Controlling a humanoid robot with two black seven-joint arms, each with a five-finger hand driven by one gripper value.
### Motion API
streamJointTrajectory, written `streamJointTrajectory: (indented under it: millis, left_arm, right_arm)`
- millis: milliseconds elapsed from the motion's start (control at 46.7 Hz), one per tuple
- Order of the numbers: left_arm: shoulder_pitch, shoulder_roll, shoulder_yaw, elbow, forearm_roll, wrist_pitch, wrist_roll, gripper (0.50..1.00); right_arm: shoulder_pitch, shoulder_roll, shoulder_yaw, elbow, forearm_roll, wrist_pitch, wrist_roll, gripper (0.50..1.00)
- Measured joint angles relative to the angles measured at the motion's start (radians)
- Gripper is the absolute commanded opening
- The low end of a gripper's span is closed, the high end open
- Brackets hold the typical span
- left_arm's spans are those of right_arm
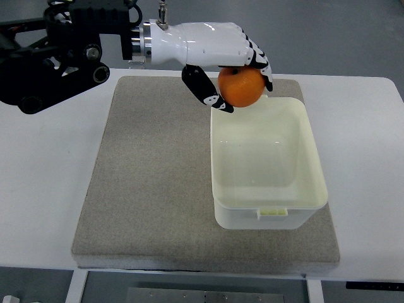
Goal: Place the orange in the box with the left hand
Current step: 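Lift the orange with the left hand and carry it over the box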
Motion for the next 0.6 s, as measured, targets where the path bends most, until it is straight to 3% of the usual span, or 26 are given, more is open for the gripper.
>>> streamJointTrajectory:
  millis: [279,600]
  left_arm:
    - [0.025,-0.063,0.009,0.007,0.013,-0.01,0.0,0.5]
    - [0.038,-0.067,0.011,0.006,0.019,-0.048,0.0,0.5]
  right_arm:
    - [-0.001,0.0,0.0,0.0,0.0,0.0,0.0,0.932]
    - [-0.001,0.0,0.0,0.0,0.0,0.0,0.0,0.932]
